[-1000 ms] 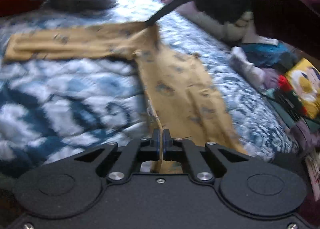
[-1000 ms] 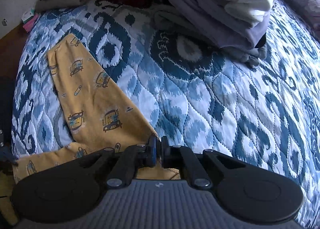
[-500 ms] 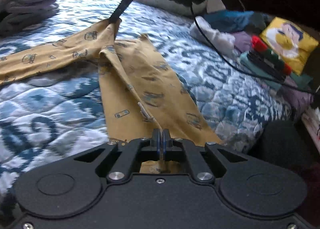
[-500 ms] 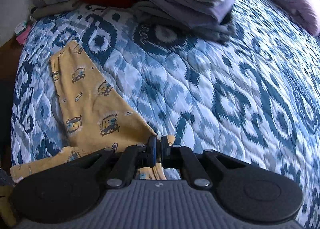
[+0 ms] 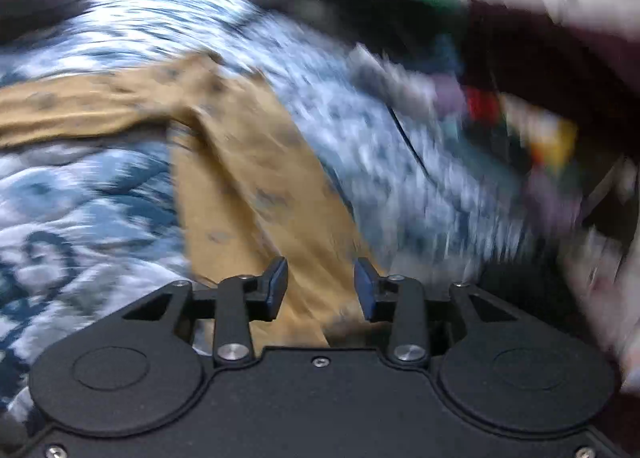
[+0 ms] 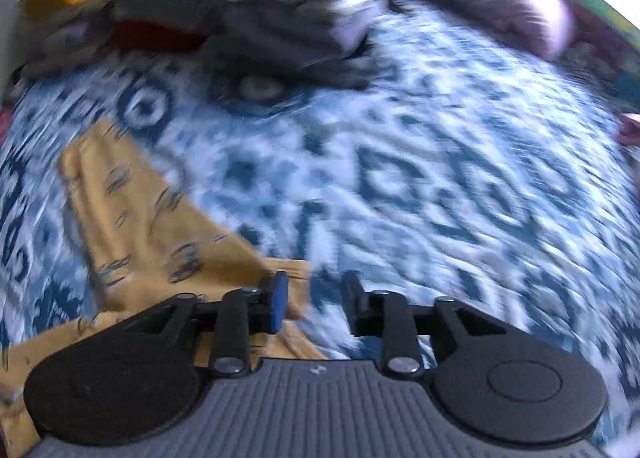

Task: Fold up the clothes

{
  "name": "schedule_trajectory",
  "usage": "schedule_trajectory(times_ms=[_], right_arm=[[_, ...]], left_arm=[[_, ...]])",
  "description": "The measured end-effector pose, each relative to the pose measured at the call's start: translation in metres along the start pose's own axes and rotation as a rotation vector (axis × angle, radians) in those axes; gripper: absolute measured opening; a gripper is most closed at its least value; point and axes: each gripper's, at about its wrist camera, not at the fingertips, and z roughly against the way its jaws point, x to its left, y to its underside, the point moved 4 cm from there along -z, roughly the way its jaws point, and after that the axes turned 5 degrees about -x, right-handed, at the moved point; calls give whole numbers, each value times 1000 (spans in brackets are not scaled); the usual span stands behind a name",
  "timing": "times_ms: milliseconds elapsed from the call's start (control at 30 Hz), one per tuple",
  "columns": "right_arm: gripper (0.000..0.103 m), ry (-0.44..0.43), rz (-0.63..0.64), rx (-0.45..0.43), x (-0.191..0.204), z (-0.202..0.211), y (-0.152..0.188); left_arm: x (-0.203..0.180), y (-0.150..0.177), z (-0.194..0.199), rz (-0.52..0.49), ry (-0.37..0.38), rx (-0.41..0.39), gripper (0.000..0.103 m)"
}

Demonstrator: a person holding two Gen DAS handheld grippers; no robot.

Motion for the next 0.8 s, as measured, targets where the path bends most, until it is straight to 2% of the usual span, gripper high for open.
schedule_trajectory(times_ms=[100, 133, 233, 333, 500, 600, 700, 733, 800], right_arm=[[34, 34, -121, -45, -10, 31, 9], [36, 20, -157, -49, -8, 40, 14], [45, -29, -215, -55, 18, 63, 33], [48, -94, -270, -43, 56, 72, 58], [48, -171, -362, 2, 128, 70, 101], [48, -178, -409, 18, 163, 68, 116], [48, -165, -391, 33, 189, 64, 127], [43, -144, -373, 29, 193, 63, 129], [4, -137, -378, 22, 196, 63, 133]], left_arm=[[45, -9, 20, 227, -68, -98, 34], [54, -10, 24, 267, -95, -113, 34], [61, -5, 26, 268, -175, -111, 34], [49, 2, 22, 189, -207, -73, 34], [39, 12, 20, 171, -198, -44, 34], [39, 16, 18, 168, -199, -28, 34], [34, 22, 13, 135, -198, 8, 34], [31, 24, 12, 111, -199, 16, 32], [24, 28, 9, 49, -208, 37, 13]])
